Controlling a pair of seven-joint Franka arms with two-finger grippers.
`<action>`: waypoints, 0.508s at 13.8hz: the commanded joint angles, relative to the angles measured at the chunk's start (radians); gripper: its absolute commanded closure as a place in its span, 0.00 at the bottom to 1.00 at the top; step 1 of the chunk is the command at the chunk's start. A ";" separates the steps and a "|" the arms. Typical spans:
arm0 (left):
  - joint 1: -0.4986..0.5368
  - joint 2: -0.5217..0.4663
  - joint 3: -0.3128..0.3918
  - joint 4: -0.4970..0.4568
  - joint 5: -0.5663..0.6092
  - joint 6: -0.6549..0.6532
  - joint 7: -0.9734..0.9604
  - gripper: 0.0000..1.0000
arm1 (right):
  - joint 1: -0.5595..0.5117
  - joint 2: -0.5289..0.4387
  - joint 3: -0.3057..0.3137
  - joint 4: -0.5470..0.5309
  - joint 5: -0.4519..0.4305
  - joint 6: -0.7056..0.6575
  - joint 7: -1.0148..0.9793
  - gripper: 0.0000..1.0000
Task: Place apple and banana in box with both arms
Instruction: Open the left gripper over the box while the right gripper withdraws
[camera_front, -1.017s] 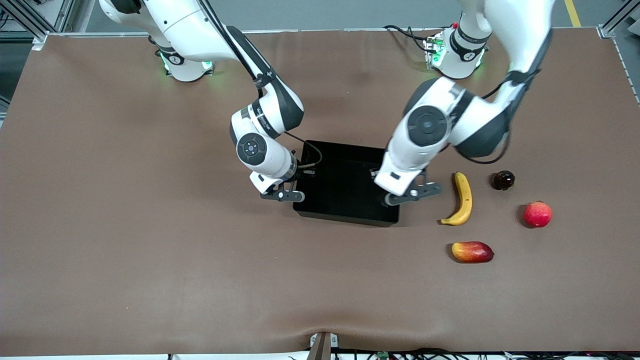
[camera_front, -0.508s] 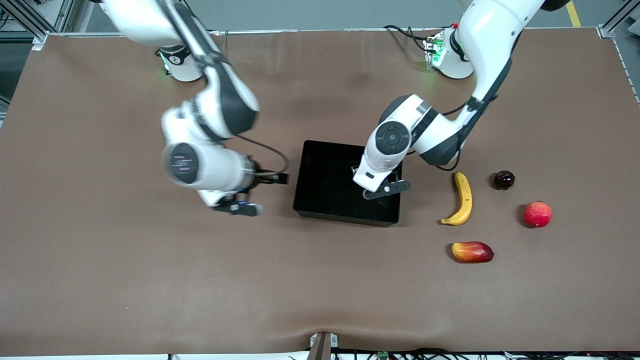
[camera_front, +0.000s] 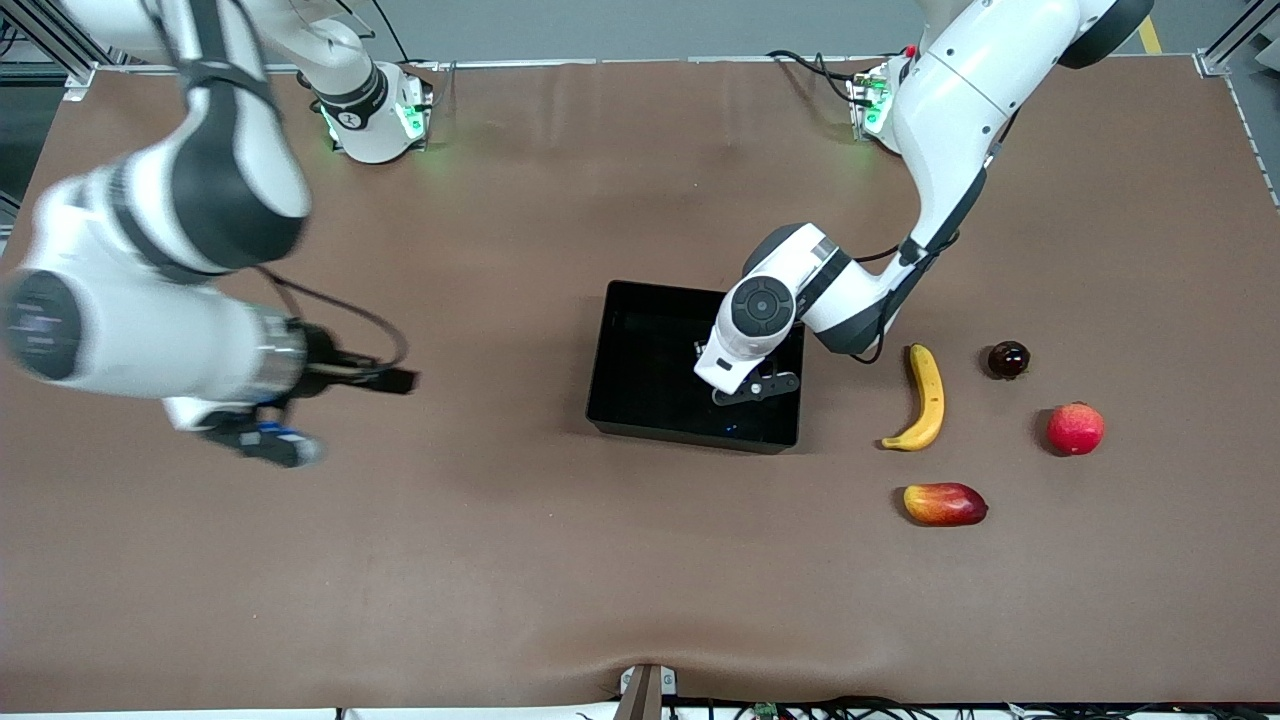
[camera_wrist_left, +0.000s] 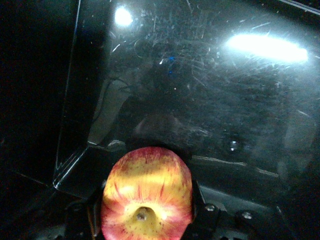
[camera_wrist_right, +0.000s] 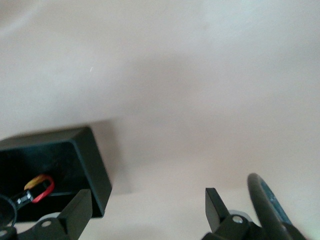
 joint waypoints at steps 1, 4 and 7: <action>0.001 -0.017 0.004 0.018 0.022 -0.002 -0.020 0.00 | -0.087 -0.101 0.010 -0.026 -0.132 -0.043 -0.175 0.00; 0.019 -0.105 0.004 0.029 0.022 -0.028 -0.012 0.00 | -0.219 -0.182 0.002 -0.143 -0.204 -0.043 -0.382 0.00; 0.076 -0.188 0.006 0.088 0.022 -0.155 0.034 0.00 | -0.261 -0.363 0.001 -0.394 -0.220 0.084 -0.432 0.00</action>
